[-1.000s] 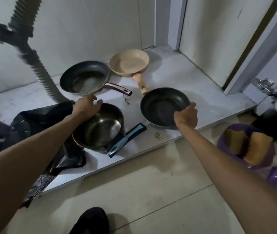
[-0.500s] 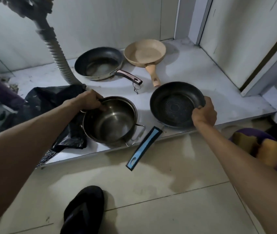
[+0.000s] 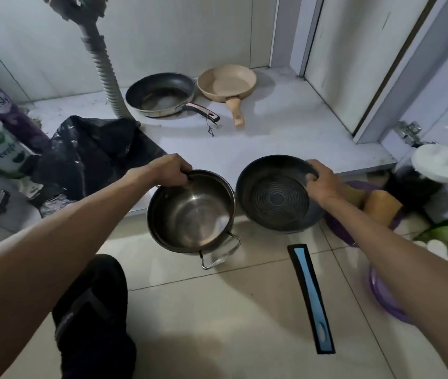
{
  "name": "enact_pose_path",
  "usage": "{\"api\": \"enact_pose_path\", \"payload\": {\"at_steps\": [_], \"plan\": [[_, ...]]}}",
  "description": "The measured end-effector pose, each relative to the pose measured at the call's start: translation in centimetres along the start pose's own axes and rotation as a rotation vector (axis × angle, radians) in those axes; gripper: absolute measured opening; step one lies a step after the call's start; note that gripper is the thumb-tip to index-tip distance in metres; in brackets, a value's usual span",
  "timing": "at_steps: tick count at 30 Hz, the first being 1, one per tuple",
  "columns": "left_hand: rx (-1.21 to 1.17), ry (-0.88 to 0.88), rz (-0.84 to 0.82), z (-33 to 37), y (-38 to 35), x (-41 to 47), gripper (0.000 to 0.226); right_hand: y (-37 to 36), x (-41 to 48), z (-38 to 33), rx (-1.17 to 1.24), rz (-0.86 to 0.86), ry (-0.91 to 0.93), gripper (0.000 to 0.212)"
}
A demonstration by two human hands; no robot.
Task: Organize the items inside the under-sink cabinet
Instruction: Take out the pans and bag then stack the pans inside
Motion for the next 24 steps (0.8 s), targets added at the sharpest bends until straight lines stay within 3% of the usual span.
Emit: {"api": "enact_pose_path", "payload": {"at_steps": [6, 12, 18, 24], "plan": [[0.126, -0.083, -0.186, 4.2, -4.9, -1.8, 0.014, -0.7, -2.9, 0.8, -0.162, -0.087, 0.05, 0.038], [0.192, -0.059, -0.219, 3.2, -7.4, -2.3, 0.031, -1.3, -3.7, 1.1, -0.199, -0.086, 0.04, 0.039], [0.156, -0.019, -0.164, 1.2, -7.7, -2.4, 0.033, -1.6, -3.7, 1.6, -0.22, -0.073, 0.026, 0.052], [0.104, 0.003, -0.066, 0.2, -7.1, -2.4, 0.031, -1.7, -3.7, 2.4, -0.27, -0.027, -0.022, 0.051]]}}
Point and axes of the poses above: each hand's wrist, its own x-axis towards the middle knuckle, its own y-axis out of the back of the hand, z = x × y, the point moved 7 cm from there along x, towards the middle knuckle, and after that the axes turned 8 degrees about -y, right-handed, at the moved point
